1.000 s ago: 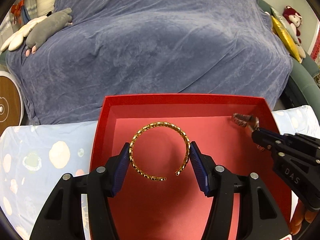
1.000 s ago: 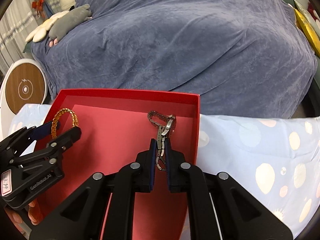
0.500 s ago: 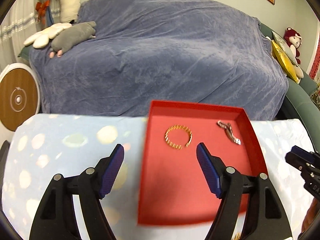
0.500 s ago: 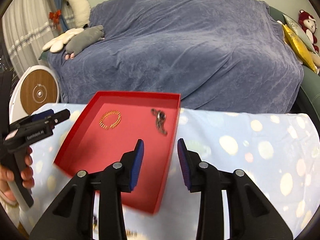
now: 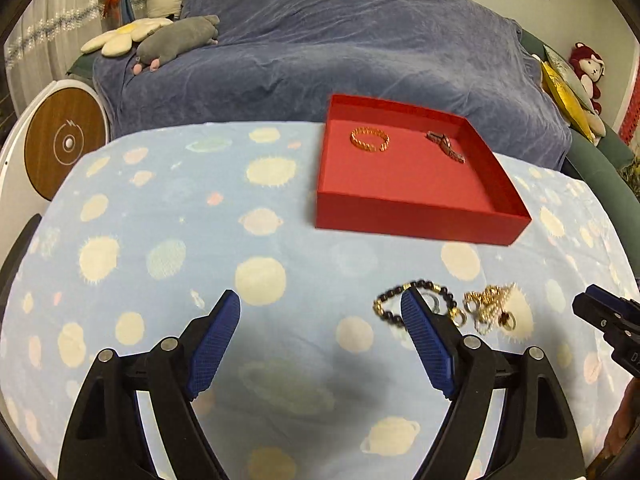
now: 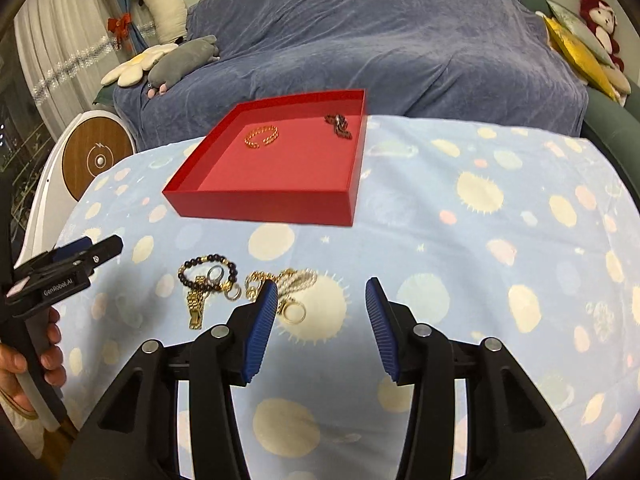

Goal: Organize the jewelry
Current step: 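Grasp the pearl necklace with the right tool while the left tool grasps the black beaded bracelet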

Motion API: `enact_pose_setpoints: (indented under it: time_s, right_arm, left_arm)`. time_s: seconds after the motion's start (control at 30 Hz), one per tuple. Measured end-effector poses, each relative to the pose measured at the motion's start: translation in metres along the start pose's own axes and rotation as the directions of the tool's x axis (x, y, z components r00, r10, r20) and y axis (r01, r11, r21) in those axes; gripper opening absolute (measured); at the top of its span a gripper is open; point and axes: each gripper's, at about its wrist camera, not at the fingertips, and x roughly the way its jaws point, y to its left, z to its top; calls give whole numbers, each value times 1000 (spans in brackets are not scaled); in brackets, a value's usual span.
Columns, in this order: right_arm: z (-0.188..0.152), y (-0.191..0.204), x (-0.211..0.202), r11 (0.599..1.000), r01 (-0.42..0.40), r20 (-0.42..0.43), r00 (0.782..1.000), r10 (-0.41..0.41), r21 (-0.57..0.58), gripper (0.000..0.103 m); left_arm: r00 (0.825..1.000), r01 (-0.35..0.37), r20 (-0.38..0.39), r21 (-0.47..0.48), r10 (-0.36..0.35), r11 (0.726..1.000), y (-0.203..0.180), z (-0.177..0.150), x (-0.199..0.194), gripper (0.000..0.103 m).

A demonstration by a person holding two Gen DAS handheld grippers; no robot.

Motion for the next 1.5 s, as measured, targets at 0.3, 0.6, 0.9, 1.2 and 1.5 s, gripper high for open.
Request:
enact_pose_setpoints:
  time_s: [0.3,0.6,0.9,1.2,1.5]
  right_arm:
    - [-13,19,31,999,-24,-43,999,22,-45,44]
    - [-3,22,62,997,-77,-88,993,80,28,44]
    - [1,27,82,998,-56,-104,993,58,19,28]
    - [4,20,84,996,-72,-123,989,79,60,29]
    - [3,35,89,1000,-18,-127,992,15,-25,15]
  left_arm:
    - [999,21,-50,29,-19,999,-17,-17,29,80]
    - [999,24,-48,42,-22,999,-22,-19,30,80]
    - [998,30,-57,36,-28,999,-21,-19,32,80]
    - [997,46,-67,9,-46,999,-18,-16,39,80]
    - [997,52,-66,40,-49,998,-27,-17,42,80]
